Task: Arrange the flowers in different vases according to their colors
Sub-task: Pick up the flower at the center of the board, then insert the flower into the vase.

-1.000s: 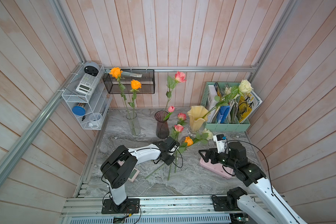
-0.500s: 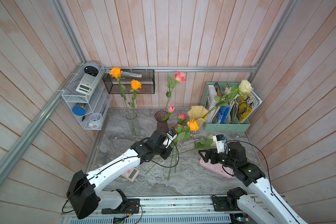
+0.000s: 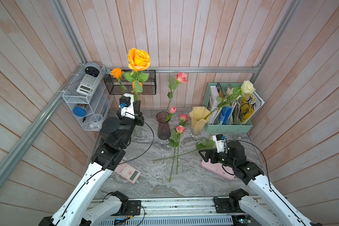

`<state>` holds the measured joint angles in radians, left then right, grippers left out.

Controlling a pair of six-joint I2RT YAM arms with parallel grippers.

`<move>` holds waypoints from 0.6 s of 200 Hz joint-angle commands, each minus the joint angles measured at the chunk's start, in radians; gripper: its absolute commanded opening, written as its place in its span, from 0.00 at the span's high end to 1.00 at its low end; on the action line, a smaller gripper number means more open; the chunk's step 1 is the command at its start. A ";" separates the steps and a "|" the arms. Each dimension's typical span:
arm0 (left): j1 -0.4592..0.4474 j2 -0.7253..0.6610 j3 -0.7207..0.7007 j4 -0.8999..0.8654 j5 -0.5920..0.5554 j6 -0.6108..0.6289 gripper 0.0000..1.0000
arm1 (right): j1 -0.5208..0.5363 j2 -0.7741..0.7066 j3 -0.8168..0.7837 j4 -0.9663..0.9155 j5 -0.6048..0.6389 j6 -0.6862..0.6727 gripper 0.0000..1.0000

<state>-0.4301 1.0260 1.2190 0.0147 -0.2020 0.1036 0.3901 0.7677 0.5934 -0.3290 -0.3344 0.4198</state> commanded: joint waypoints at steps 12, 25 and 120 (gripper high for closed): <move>0.140 0.115 0.003 0.273 0.023 -0.012 1.00 | -0.004 0.022 -0.012 0.048 -0.025 0.005 0.08; 0.203 0.154 -0.013 0.349 0.067 -0.054 1.00 | -0.005 0.034 -0.014 0.059 -0.030 0.006 0.08; 0.394 0.426 -0.059 0.698 0.229 -0.212 1.00 | -0.004 0.121 -0.026 0.152 -0.077 0.049 0.08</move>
<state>-0.0517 1.4139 1.1774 0.5739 -0.0395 -0.0483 0.3901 0.8768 0.5838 -0.2317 -0.3878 0.4389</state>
